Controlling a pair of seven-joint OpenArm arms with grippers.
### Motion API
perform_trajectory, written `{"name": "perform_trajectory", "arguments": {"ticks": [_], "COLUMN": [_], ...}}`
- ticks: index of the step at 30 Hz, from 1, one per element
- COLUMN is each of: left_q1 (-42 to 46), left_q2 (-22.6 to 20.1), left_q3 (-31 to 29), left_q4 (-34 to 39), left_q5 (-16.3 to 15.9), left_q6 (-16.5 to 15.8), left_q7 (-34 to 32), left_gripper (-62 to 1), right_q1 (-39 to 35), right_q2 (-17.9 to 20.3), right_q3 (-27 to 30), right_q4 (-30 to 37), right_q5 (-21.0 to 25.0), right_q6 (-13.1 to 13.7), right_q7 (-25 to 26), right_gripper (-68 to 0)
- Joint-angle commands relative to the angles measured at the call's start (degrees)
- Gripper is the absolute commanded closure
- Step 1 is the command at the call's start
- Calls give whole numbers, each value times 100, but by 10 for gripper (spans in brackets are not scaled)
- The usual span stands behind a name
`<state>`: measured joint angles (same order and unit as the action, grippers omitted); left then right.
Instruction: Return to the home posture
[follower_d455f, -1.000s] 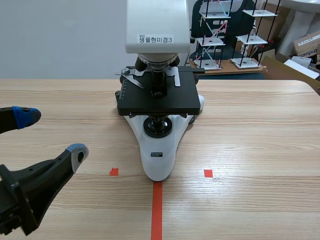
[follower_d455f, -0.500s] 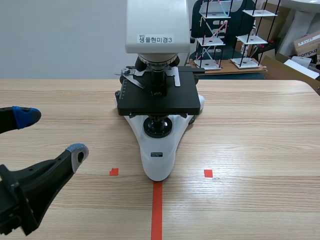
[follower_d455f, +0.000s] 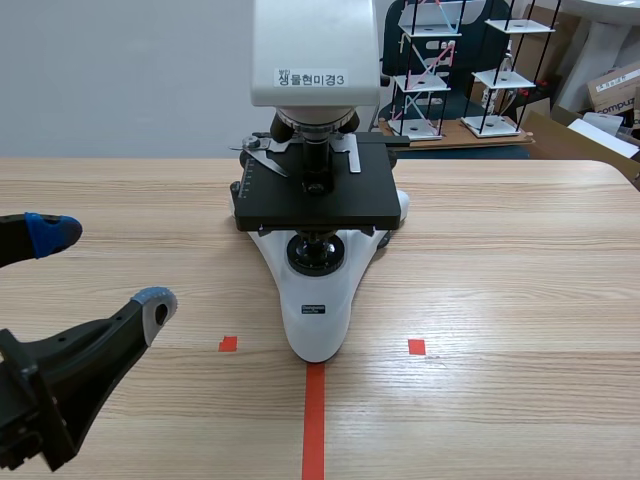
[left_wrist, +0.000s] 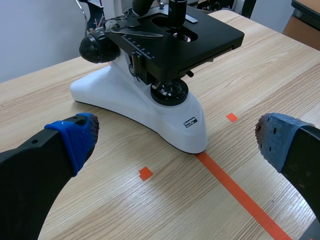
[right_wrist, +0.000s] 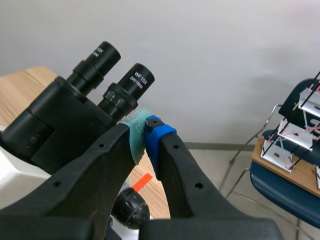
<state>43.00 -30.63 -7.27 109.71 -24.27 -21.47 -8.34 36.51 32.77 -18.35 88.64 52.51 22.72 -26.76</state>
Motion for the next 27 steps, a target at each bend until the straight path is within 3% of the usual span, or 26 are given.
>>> {"name": "perform_trajectory", "arguments": {"ticks": [1,5,12,15,18,24,27], "left_q1": [-2,-2,-2,-2,-2,-2,-2], "left_q2": [-2,-2,-2,-2,-2,-2,-2], "left_q3": [26,26,26,26,26,26,26], "left_q4": [61,61,61,61,61,61,61], "left_q5": [-37,-37,-37,-37,-37,-37,-37], "left_q6": [-7,-9,-9,-9,-9,-7,-9], "left_q7": [-87,-85,-87,-87,-87,-87,-87], "left_gripper": [-623,-623,-623,-623,-623,-623,-623], "right_q1": [-133,-763,-2752,-3751,-4725,-6349,-6946], "right_q2": [118,387,890,870,824,638,466], "right_q3": [72,284,1517,2046,2428,2861,3036], "right_q4": [28,225,1102,1403,1606,1904,2026], "right_q5": [22,20,-144,-450,-896,-1801,-2339], "right_q6": [-31,-31,-15,35,345,437,437], "right_q7": [243,758,1742,2197,2800,4113,4625], "right_gripper": [-2,-46,-164,-211,-289,-557,-579]}}
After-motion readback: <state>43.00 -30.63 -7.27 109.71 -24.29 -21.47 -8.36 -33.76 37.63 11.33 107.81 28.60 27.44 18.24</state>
